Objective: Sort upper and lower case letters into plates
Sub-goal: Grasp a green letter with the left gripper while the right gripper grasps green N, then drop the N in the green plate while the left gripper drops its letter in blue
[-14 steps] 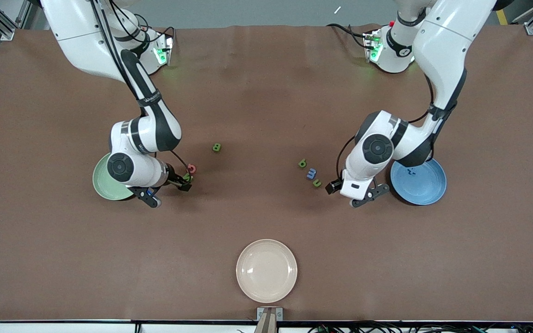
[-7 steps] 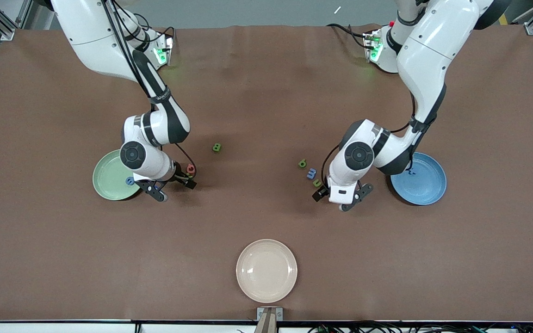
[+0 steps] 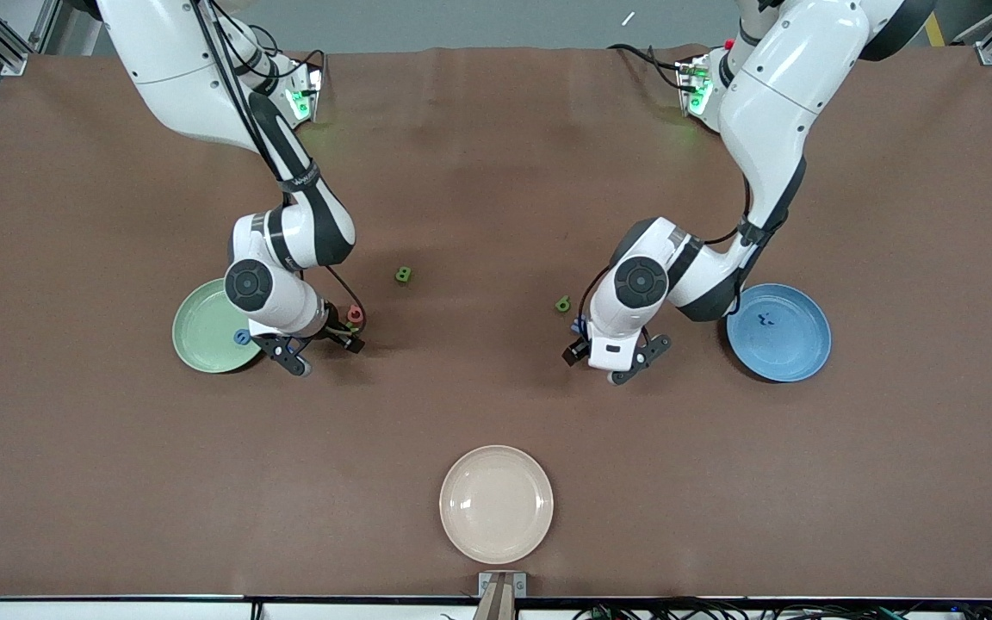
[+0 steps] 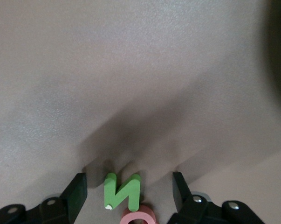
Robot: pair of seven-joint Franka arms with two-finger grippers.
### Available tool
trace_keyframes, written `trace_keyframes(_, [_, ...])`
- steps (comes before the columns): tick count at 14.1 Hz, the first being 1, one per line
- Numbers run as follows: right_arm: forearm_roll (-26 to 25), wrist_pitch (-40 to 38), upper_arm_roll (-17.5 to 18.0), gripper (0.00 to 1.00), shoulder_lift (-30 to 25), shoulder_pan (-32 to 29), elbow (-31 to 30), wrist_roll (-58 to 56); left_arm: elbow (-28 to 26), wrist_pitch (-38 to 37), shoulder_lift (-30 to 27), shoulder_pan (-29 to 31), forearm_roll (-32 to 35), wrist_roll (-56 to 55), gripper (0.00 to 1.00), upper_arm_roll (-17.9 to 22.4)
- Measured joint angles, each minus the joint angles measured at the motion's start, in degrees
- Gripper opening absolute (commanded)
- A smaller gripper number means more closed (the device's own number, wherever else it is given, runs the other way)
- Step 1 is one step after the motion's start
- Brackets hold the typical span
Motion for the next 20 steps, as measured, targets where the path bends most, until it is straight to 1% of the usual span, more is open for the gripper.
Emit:
trace_keyframes(2, [0.01, 0.24, 0.01, 0.29, -0.17, 0.22, 0.08, 0.09, 0.0, 0.0, 0.18, -0.31, 0.0, 0.0, 0.77, 0.03])
trace_keyframes(3, [0.01, 0.24, 0.01, 0.16, -0.26, 0.3, 0.1, 0.11, 0.0, 0.0, 0.26, -0.36, 0.0, 0.0, 0.73, 0.03])
trace_keyframes(4, [0.01, 0.25, 0.0, 0.06, -0.3, 0.33, 0.13, 0.17, -0.01, 0.0, 0.35, -0.37, 0.0, 0.0, 0.7, 0.03])
trace_keyframes(5, [0.01, 0.25, 0.0, 0.02, -0.3, 0.33, 0.13, 0.18, -0.01, 0.0, 0.43, -0.37, 0.0, 0.0, 0.69, 0.06])
trace_keyframes(6, [0.01, 0.25, 0.0, 0.0, -0.3, 0.34, 0.13, 0.18, -0.01, 0.0, 0.46, -0.37, 0.0, 0.0, 0.69, 0.1])
trace_keyframes(7, [0.01, 0.25, 0.0, 0.0, -0.3, 0.34, 0.14, 0.19, -0.01, 0.0, 0.46, -0.37, 0.0, 0.0, 0.63, 0.13])
trace_keyframes(9, [0.01, -0.21, -0.18, 0.0, -0.32, 0.31, 0.23, 0.17, -0.02, 0.0, 0.47, -0.37, 0.0, 0.0, 0.59, 0.13])
trace_keyframes(11, [0.01, -4.41, -0.99, 0.0, -0.83, -0.7, 1.25, -0.95, -0.04, 0.0, 0.53, -0.38, 0.0, 0.0, 0.52, 0.13])
trace_keyframes(13, [0.0, -11.54, -1.52, 0.0, -2.8, -4.55, 3.46, -5.58, -0.08, 0.0, 0.62, -0.39, 0.0, 0.0, 0.47, 0.13])
trace_keyframes(15, [-0.03, -16.55, -1.69, 0.0, -5.37, -9.76, 4.74, -12.55, -0.03, 0.0, 0.61, -0.4, 0.0, 0.0, 0.38, 0.1])
trace_keyframes(16, [-0.04, -17.89, -1.74, 0.01, -6.33, -12.16, 4.76, -16.28, 0.01, 0.0, 0.6, -0.48, 0.0, 0.0, 0.31, 0.08])
trace_keyframes(20, [-0.13, -18.9, -1.85, 0.01, -6.59, -19.84, 4.08, -30.68, 0.05, -0.01, 0.52, -0.57, 0.0, 0.0, 0.15, 0.08])
